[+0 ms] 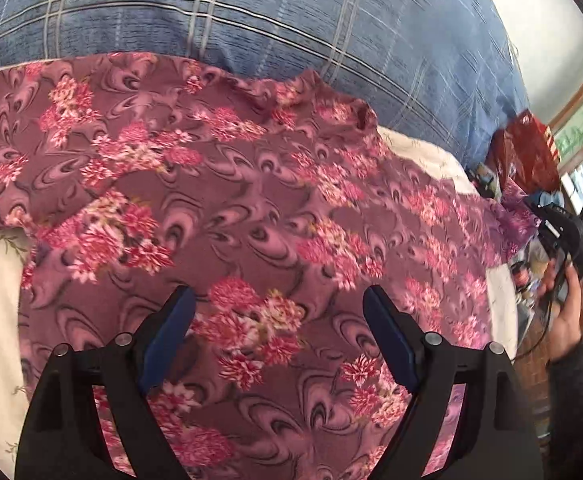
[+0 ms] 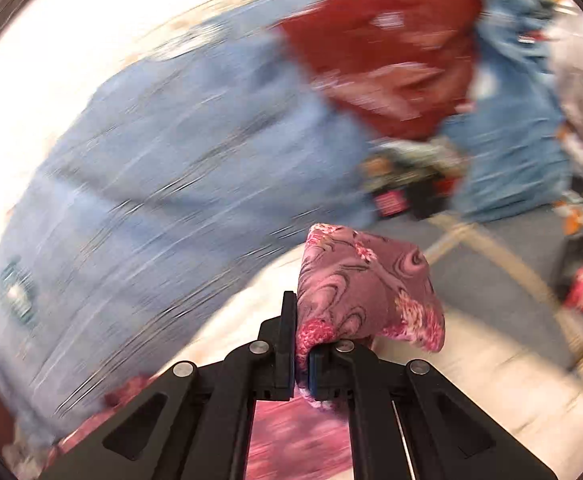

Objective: Fold small clothes

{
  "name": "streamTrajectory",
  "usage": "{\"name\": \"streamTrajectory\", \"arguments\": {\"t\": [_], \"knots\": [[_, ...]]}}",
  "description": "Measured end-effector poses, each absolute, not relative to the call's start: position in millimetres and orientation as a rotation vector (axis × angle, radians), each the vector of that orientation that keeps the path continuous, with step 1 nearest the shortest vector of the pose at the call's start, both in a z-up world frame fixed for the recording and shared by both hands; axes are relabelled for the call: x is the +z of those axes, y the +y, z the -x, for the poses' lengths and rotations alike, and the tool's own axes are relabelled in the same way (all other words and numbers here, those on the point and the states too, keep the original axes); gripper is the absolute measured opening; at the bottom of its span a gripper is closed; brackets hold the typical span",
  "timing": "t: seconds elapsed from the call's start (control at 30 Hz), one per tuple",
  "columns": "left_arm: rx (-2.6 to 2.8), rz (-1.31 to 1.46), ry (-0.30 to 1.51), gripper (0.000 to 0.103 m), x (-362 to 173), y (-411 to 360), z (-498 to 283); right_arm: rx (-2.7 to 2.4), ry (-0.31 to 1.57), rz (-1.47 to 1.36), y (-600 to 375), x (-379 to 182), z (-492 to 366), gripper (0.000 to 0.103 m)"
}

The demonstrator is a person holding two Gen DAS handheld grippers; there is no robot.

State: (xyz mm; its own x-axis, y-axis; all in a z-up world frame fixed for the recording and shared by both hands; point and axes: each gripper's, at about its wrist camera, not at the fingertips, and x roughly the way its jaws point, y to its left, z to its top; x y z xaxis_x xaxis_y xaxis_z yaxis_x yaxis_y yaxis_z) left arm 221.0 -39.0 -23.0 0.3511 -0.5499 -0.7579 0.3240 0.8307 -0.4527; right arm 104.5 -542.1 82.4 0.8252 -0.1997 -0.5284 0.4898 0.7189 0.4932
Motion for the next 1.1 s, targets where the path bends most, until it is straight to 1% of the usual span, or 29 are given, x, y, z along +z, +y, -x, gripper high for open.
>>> {"name": "streamTrajectory", "arguments": {"t": [0.3, 0.57, 0.63, 0.7, 0.73, 0.77, 0.83, 0.93, 1.03, 1.1], "knots": [[-0.579, 0.46, 1.139, 0.086, -30, 1, -242, -0.013, 0.673, -0.59, -358, 67, -191, 0.004], [-0.574, 0.599, 1.127, 0.086, -25, 34, -250, 0.243, 0.793, -0.493, -210, 48, -211, 0.005], [-0.579, 0.63, 1.128, 0.086, -26, 41, -252, 0.278, 0.856, -0.475, -182, 32, -215, 0.012], [-0.595, 0.655, 1.141, 0.086, -30, 44, -253, 0.289, 0.948, -0.436, -158, 13, -216, 0.021], [-0.605, 0.661, 1.15, 0.086, -33, 43, -253, 0.293, 0.995, -0.415, -150, 4, -216, 0.028], [-0.614, 0.667, 1.158, 0.086, -34, 42, -253, 0.291, 1.033, -0.399, -147, -3, -211, 0.03], [-0.651, 0.677, 1.173, 0.086, -37, 36, -253, 0.312, 1.05, -0.4, -151, -6, -193, 0.031], [-0.704, 0.67, 1.183, 0.086, -37, 24, -250, 0.349, 1.02, -0.445, -174, 2, -164, 0.047], [-0.744, 0.625, 1.186, 0.086, -31, 7, -240, 0.308, 0.987, -0.47, -215, 10, -133, 0.049], [-0.734, 0.512, 1.184, 0.086, -24, -16, -231, 0.256, 0.974, -0.513, -246, 8, -114, 0.05]]}}
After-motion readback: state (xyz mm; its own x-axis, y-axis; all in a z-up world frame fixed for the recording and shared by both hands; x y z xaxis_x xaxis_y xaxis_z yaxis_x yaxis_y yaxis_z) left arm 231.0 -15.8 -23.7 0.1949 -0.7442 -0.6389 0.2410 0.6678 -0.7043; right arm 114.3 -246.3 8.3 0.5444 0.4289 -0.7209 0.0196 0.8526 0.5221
